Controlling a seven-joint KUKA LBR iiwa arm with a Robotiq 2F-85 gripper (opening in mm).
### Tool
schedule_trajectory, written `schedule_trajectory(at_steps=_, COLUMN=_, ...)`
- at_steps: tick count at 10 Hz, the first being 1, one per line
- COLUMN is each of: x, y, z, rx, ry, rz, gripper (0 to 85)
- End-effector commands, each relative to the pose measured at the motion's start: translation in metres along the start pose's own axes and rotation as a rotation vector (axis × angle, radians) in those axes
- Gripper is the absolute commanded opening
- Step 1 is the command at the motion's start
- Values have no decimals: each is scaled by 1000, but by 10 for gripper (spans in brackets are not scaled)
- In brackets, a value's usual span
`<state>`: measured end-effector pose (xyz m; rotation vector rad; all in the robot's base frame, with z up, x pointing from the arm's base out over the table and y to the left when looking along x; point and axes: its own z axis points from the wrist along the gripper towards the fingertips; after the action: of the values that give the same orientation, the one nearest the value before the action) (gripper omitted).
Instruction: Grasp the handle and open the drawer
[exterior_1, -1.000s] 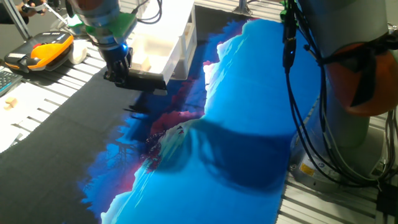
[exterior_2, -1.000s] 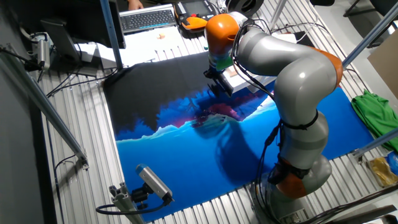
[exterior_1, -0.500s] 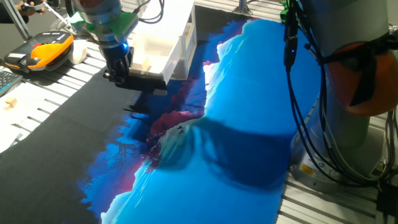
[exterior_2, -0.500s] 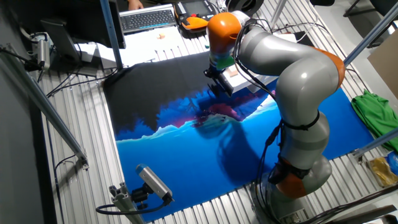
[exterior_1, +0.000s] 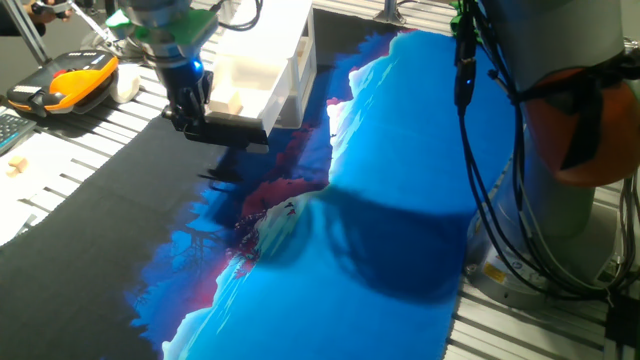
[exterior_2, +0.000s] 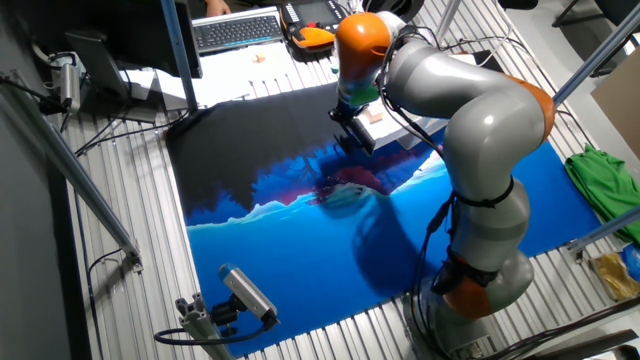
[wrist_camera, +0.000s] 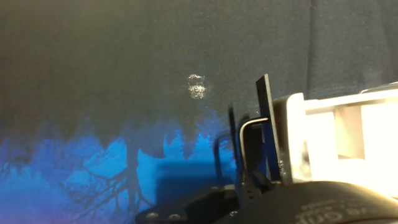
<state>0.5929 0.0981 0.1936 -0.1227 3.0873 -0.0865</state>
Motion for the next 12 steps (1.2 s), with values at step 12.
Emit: schedule_trajectory(at_steps=12, x=1, y=-9, z=-12, rx=-36, ry=-12, rz=4, gripper=0)
